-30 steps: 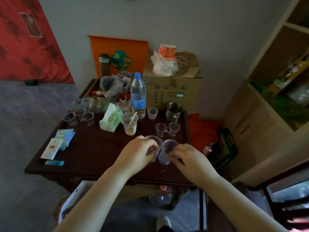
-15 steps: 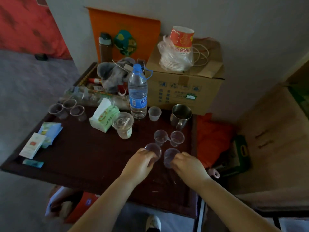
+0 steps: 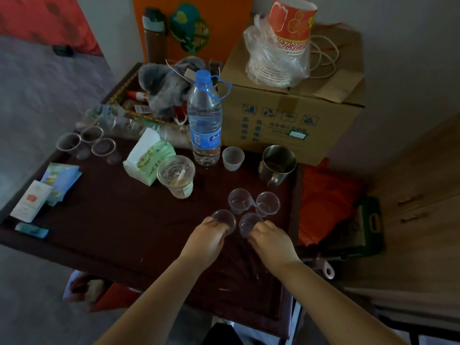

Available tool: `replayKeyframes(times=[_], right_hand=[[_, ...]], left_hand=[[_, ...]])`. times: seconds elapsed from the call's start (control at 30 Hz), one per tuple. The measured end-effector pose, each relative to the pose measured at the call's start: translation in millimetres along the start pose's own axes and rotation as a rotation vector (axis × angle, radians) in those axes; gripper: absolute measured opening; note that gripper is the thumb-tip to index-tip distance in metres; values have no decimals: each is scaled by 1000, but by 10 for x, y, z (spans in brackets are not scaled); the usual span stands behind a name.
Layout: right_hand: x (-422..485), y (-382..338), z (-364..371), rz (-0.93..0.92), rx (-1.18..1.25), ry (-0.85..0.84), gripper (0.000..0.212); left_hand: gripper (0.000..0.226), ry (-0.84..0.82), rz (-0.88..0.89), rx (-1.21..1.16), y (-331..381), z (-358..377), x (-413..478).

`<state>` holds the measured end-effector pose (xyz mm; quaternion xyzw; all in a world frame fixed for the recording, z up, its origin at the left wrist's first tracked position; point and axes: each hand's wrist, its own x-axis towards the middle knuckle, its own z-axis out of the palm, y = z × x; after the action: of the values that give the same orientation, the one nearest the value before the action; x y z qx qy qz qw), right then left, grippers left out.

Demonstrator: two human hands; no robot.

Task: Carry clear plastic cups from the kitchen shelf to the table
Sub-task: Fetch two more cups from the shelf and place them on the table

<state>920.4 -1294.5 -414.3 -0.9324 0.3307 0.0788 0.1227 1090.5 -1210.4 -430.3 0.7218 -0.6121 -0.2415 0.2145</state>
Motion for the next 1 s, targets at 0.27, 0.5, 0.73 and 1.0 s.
replayKeyframes(times=[0.27, 0.5, 0.73, 1.0], right_hand=[[25, 24, 103, -14, 52, 5, 19], [-21, 43, 119, 3, 145, 42, 31], [-125, -27, 39, 19, 220, 102, 33], [-402, -311, -400, 141, 219, 300, 30]], left_hand=[[26, -67, -56, -6, -61, 71, -4], [30, -43, -13, 28, -22, 35, -11], [31, 38, 47, 88, 38, -99, -99], [31, 148, 229, 63, 218, -647, -158]])
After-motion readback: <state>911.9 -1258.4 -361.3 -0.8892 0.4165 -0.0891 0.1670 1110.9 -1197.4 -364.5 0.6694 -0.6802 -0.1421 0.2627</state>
